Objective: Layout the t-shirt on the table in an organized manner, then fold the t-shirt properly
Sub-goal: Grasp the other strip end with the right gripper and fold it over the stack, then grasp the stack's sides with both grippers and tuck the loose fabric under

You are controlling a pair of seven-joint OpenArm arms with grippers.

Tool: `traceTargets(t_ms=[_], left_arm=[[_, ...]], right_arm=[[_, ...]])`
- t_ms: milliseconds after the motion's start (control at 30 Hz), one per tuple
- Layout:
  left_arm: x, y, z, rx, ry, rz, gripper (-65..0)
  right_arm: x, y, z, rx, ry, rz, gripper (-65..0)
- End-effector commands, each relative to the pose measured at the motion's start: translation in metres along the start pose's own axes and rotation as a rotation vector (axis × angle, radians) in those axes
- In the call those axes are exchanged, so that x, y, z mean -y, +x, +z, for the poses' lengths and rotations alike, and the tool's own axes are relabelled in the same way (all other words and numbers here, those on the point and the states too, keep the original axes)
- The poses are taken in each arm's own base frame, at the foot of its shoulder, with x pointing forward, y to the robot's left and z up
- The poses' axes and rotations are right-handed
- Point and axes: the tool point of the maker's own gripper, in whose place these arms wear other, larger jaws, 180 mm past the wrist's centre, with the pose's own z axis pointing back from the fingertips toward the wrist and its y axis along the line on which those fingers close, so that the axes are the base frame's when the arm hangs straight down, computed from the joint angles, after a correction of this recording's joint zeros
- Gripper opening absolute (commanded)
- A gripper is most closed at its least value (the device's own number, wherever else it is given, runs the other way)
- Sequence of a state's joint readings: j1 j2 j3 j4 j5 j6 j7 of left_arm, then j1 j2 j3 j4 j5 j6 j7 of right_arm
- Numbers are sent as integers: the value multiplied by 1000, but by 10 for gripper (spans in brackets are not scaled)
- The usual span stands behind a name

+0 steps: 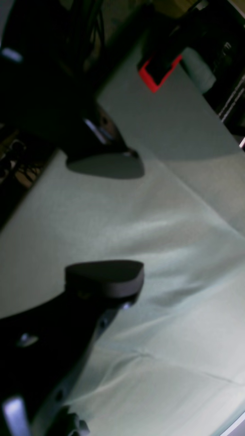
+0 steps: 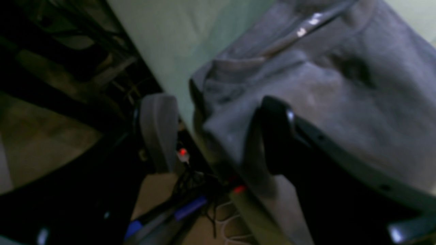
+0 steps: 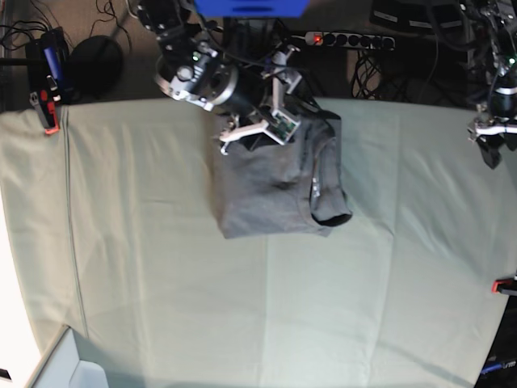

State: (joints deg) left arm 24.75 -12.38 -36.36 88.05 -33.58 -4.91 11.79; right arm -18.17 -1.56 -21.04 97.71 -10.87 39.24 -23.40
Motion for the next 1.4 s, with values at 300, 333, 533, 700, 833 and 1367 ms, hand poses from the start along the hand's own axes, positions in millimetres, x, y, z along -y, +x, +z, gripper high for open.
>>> traceTargets(t_ms=[300,333,533,700,833,1367], left_arm=[[100,-46,20,-92,-241,15,-279],[115,-54,26,-110,-275,22,-279],[184,-102,55,-228,-422,74,-279],[208,-128,71,-297,-482,75,-280],[215,-132,75,-310,-501,76,-282],[223,-152,61,-357,-501,78,-351]], right_arm=[[32,14,22,57,-88,17,-259],[35,13,23,55,-96,14,-260],[51,6,30,42,-143,-4,-260],[59,3,34,37,-164,-12,-260],[61,2,35,35,-170,-12,-260],[63,3,34,38,-171,-10,-261]])
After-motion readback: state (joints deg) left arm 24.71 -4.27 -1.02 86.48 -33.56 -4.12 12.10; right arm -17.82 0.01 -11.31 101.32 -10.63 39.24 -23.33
